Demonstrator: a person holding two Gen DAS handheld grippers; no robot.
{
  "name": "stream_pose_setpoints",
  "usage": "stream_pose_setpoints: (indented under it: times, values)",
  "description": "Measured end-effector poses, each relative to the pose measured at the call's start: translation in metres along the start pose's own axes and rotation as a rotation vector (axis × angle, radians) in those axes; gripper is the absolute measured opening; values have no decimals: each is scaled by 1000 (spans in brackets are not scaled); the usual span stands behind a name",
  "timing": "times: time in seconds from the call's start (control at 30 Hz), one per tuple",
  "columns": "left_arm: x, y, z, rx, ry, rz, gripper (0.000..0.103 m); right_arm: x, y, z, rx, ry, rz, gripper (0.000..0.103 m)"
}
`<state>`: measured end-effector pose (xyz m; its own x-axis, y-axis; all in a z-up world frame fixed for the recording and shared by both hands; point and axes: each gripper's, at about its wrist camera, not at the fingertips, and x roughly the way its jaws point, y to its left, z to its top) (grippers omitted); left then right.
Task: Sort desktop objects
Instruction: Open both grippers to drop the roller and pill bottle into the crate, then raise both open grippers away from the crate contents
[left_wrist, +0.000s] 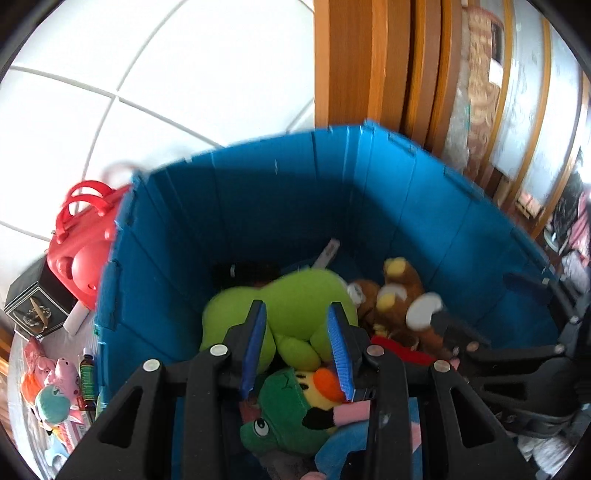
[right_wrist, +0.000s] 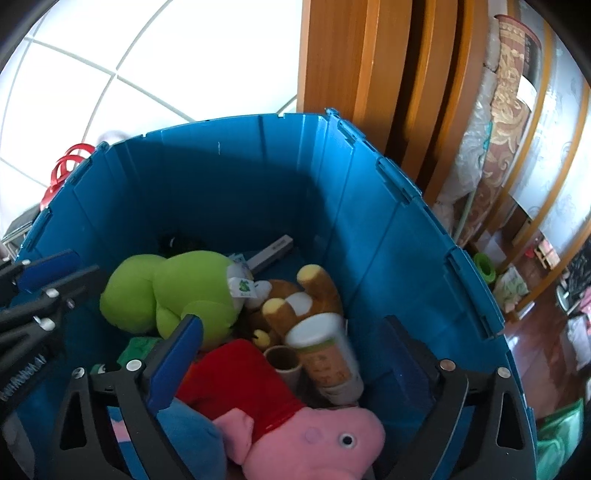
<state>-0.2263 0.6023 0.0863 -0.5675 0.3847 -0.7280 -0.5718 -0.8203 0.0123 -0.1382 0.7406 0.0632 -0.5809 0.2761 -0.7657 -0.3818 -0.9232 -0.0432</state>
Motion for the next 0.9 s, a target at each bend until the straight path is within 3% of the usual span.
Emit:
stream_pose_setpoints:
  times: [0.17, 0.3, 0.47, 0.57, 0.63, 0.7, 0.73, 0.9]
  values:
    - [-20, 7, 4, -44, -84, -13, 34, -1, 2, 0, -10, -3, -1, 101]
    - [-49, 11, 8, -84, -102, -10, 34, -9, 2, 1, -4, -19, 23, 102]
    - [-111, -4, -3, -30, -176, 16, 34, -60, 10, -10, -26, -114, 66, 103]
    - [-141, -9, -21, -41, -214, -19, 34, -102, 15, -29, -28, -205, 82, 103]
    - [-156, -9, -34, -49, -246, -37, 42, -131, 16, -48, -18, -279, 72, 103]
    - [-172, -9, -53, -66, -293, -45, 61, -152, 19, -68, -15, -344, 38, 103]
    - [-178, -8, -61, -77, -316, -39, 64, -161, 20, -78, -11, -373, 25, 103]
    - [-197, -9, -95, -95, -396, 8, 88, -177, 18, -112, 45, -399, 31, 103]
